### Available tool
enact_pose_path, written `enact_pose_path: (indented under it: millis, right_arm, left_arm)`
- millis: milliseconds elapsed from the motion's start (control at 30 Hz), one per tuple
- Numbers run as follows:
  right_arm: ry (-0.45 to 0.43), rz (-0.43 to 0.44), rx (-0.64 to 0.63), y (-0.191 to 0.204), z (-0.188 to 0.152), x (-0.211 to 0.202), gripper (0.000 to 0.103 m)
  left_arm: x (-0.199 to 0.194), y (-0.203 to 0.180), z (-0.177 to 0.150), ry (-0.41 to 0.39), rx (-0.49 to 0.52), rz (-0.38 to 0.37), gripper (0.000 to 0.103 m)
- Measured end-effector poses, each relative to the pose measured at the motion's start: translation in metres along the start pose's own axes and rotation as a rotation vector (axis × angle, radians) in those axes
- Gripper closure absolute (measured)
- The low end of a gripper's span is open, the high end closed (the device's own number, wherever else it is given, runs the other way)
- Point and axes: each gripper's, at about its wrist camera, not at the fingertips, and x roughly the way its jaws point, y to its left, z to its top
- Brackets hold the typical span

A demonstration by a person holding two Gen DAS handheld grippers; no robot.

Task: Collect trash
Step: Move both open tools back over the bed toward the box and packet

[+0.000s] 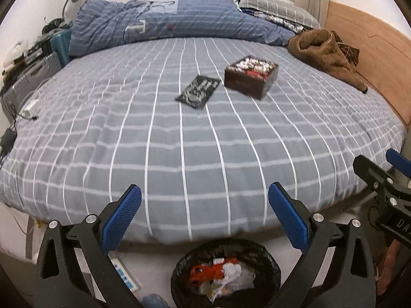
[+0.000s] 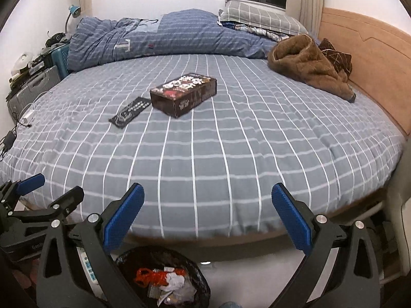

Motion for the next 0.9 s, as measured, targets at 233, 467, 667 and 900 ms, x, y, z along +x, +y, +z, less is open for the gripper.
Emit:
enact_pose_path:
  millis: [233,467,667,900]
  right_arm:
    - [0.013,-0.002,-0.012,0.004,0.02,0.026,0.007]
    - [0.027,-0.006,-0.032,0.014,0.044,0.06,0.007]
    - [0.027,-0.009,-0.025,0.019,0.074,0.093,0.008]
    - [0.044,0.012,-0.012,0.038,0.119,0.141,0.007]
  left_arm:
    - [0.022,0.005,0.031,-0.008,0.006,0.002,0.006]
    - [0.051,0.008,0.058,-0.002,0.021,0.002,0.006]
    - [0.079,0.021,0.086,-0.004,0.004,0.012,0.006]
    - [0.112,0.041,0.115,0.008,-0.017,0.026,0.006]
